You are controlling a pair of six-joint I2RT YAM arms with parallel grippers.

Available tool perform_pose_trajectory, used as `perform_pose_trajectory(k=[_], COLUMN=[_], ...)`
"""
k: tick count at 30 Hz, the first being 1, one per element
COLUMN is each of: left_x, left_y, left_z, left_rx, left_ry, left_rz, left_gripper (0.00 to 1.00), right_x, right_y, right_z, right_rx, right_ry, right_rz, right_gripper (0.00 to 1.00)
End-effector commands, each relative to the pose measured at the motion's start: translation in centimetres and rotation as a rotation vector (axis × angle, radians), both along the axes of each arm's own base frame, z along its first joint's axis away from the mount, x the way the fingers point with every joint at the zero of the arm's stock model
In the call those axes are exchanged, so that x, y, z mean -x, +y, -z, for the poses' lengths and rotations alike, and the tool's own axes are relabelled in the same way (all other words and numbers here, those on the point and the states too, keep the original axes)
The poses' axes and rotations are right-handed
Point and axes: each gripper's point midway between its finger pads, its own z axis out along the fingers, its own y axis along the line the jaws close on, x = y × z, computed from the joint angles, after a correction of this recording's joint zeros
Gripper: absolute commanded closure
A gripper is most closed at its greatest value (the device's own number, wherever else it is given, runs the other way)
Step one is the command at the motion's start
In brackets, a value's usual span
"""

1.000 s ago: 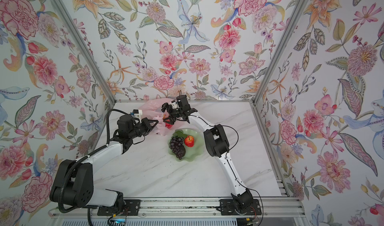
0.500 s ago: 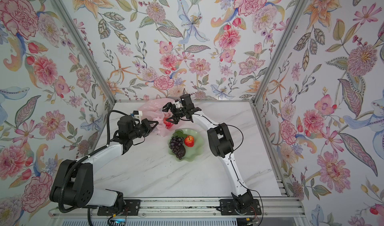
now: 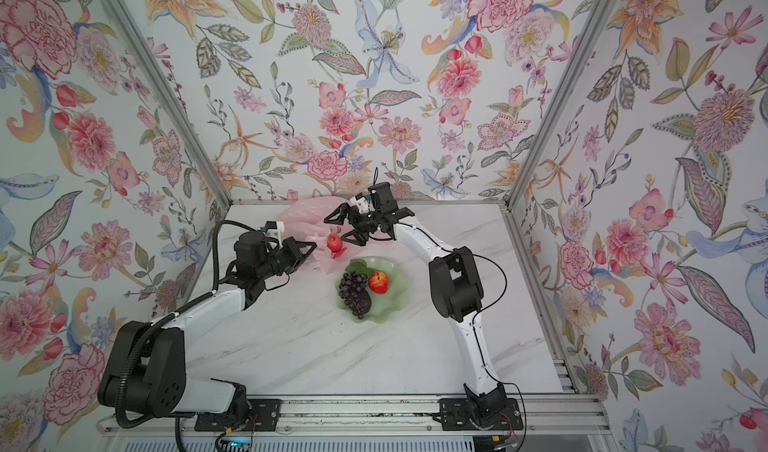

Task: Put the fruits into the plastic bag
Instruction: 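Withdraw the right gripper from the bag and move it over the dish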

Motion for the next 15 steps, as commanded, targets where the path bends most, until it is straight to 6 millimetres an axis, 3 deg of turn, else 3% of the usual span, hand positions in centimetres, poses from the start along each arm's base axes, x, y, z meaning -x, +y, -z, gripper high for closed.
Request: perform_pose_trajectory(k=[1,15], left_x=[0.3,0.3], left_y=[0.2,0.1], left_z=[-0.2,0.3], left_rx=[-0.017,-0.017], left_ry=[-0.012,0.003], left_rz=[0.001,0.004], left_gripper=[1.0,1.0], right_x=[0.9,4.1], right_y=[-1.8,-7.0], right_z=[-0.7,0.4], right_rx=[0.059,0.244], right_ry=[-0.051,-0.099], right_rz=[-0.012,-0.038], right_gripper=[0.01,0.01])
